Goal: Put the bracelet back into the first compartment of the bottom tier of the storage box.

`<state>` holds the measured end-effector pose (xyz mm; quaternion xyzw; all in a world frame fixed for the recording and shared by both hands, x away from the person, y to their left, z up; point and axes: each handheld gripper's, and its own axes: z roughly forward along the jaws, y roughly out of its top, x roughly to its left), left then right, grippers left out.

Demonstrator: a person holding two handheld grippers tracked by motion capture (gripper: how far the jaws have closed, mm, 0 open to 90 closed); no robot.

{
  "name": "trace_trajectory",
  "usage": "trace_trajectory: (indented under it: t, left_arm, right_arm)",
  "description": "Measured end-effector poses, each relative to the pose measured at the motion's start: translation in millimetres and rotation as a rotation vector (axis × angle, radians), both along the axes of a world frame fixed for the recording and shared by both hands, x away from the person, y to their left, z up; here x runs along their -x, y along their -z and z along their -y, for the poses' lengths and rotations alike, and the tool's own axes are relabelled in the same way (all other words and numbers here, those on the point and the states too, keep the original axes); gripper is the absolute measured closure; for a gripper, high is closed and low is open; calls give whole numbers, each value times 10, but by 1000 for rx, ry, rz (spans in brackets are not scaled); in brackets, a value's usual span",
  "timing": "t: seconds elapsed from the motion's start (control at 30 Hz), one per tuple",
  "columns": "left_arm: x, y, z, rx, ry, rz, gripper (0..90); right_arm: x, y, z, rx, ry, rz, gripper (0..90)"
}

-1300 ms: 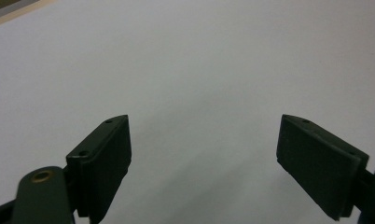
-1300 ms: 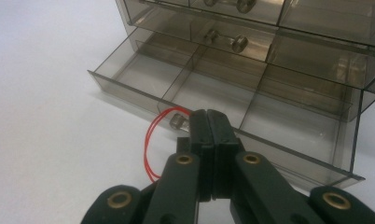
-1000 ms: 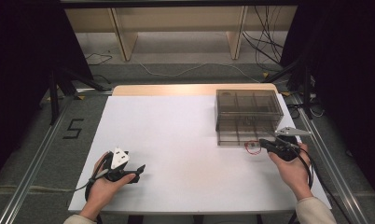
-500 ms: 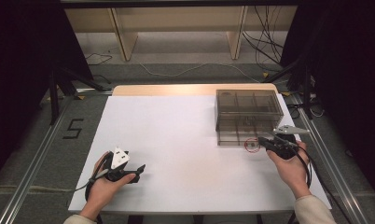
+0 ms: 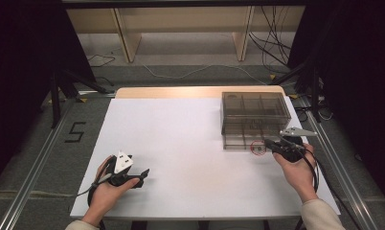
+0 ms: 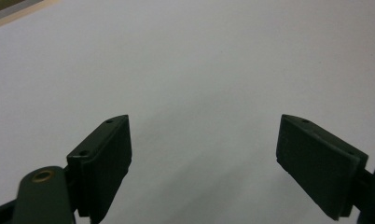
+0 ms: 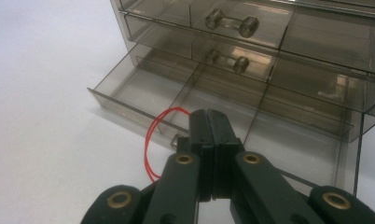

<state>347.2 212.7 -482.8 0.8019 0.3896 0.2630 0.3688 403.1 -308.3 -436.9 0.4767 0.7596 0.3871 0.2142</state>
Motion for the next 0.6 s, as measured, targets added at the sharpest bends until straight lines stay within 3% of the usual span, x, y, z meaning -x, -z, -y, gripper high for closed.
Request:
trace_trajectory:
  t: [0.6]
  left_arm:
    - [0, 2, 1, 1, 0, -2, 179]
  right_arm:
    - [-57, -18, -62, 2, -3, -2, 900]
